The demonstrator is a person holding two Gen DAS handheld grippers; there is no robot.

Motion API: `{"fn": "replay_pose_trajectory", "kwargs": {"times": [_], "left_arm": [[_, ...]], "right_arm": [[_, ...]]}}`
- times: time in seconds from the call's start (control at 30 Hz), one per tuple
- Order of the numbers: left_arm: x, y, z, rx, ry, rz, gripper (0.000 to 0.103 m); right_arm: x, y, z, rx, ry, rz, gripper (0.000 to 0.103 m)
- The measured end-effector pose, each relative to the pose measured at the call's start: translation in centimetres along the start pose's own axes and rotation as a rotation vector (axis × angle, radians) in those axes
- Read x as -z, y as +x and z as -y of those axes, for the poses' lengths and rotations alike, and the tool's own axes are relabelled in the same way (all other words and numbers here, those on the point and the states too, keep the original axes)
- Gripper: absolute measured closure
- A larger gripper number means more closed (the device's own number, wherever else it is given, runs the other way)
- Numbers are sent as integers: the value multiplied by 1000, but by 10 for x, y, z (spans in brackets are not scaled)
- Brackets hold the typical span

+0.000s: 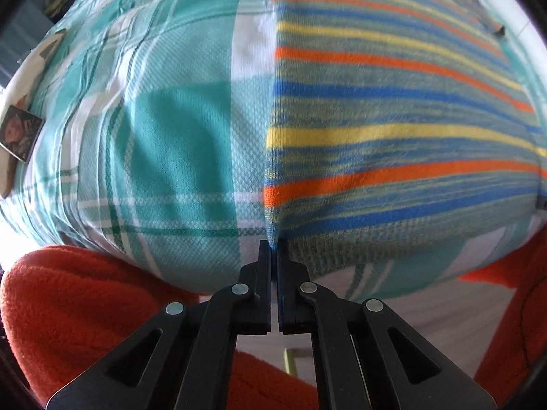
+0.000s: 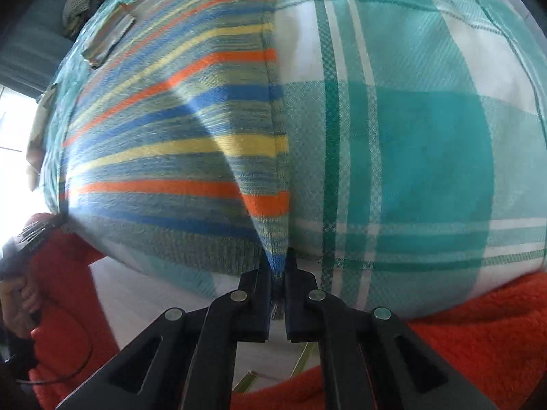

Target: Fold small clothes

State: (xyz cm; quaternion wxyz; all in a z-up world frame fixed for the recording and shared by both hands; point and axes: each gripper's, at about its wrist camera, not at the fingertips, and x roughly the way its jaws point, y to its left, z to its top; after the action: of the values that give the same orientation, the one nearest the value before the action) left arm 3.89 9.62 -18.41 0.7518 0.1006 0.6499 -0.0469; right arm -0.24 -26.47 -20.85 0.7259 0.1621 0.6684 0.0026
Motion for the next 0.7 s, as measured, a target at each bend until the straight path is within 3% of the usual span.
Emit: {"fn": "replay_pose_trajectory", "kwargs": {"times": [0.27, 0.33, 0.37, 0.4, 0.47, 0.57, 0.63, 0.7], "left_arm": [[-12, 11, 29, -73, 9, -14, 100], [-12, 6, 32, -87, 14, -26, 89], [-11, 5, 39, -100, 14, -30, 66], [-9, -4, 36, -105, 9, -24, 46], [-4, -35, 27, -113, 8, 37, 41], [-19, -93, 17, -108, 18, 183, 40], [-42, -132, 18, -68, 35, 320, 33], [-75, -155, 31, -31, 95, 450, 18]], "right_arm": [[5, 0, 5, -11, 67, 31, 99], [7, -1, 7, -13, 77, 40, 98], [11, -8, 13, -19, 81, 43, 90], [15, -15, 16, -27, 92, 43, 75], [25, -33, 20, -10, 88, 58, 57], [36, -66, 20, 89, 50, 170, 56], [39, -85, 21, 151, 35, 250, 55], [37, -94, 24, 149, 47, 304, 55]]}}
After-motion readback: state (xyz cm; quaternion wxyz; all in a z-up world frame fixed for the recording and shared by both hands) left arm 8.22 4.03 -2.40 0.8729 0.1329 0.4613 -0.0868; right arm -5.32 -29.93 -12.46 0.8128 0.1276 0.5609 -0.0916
